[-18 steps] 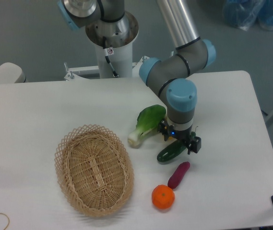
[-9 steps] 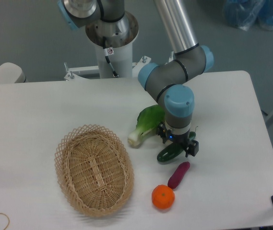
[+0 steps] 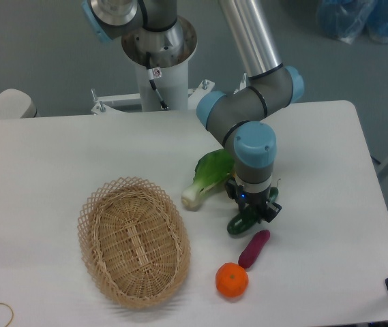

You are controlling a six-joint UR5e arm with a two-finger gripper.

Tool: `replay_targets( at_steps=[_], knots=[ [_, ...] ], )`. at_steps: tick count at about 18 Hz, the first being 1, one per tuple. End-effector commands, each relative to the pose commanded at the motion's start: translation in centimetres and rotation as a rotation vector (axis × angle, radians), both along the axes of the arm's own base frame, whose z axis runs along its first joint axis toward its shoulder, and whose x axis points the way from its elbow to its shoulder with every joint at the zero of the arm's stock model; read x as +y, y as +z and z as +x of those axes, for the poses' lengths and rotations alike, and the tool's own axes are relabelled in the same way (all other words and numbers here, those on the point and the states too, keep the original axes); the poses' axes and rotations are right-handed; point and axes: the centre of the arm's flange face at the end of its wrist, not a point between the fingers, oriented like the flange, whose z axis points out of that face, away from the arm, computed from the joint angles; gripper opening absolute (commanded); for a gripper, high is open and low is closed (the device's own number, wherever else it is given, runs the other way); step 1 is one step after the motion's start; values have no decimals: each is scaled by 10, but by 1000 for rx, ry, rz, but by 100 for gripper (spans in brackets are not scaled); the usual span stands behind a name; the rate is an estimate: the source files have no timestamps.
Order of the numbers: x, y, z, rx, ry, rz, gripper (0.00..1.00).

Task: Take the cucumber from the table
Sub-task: 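Lift the held cucumber up off the table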

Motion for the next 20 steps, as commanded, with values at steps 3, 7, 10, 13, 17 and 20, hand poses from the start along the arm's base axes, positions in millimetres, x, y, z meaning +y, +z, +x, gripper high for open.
replay_targets(
  at_steps=[3, 7, 10, 13, 17, 20],
  knots=[
    [0, 4, -3, 7, -9, 2, 29],
    [1, 42, -14, 58, -51, 25, 29],
    [6, 88, -21, 57, -97, 17, 29],
    [16, 142, -28, 57, -120, 18, 30],
    [19, 199, -22, 43, -129, 21, 30],
    [29, 218, -12, 41, -150, 43, 31]
  ],
)
